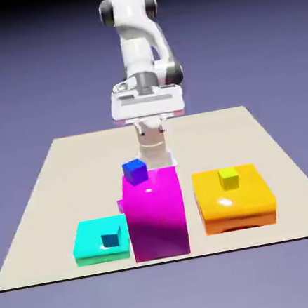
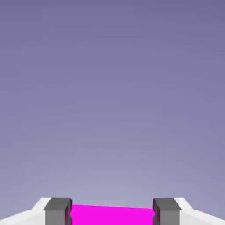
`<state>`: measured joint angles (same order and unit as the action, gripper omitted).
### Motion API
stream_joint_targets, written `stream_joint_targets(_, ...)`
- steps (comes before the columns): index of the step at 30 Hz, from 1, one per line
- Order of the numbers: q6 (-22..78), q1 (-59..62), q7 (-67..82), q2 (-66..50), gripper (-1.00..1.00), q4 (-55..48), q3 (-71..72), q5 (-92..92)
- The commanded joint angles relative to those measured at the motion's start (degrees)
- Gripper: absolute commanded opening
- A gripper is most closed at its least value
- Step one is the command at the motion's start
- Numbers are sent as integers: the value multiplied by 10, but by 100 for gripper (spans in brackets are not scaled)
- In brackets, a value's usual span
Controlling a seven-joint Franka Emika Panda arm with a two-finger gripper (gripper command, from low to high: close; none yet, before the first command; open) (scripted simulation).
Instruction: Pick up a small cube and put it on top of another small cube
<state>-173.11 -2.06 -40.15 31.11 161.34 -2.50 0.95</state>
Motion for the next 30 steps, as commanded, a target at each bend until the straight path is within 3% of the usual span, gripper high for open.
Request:
stream_joint_targets(1,7,-11,19,-13,0,3,-21,8)
stream_joint_targets(13,6,51,247,-179,0,-53,-270,37)
stream_joint_targets(30,20,-209,324,-203,0,135,-614,292)
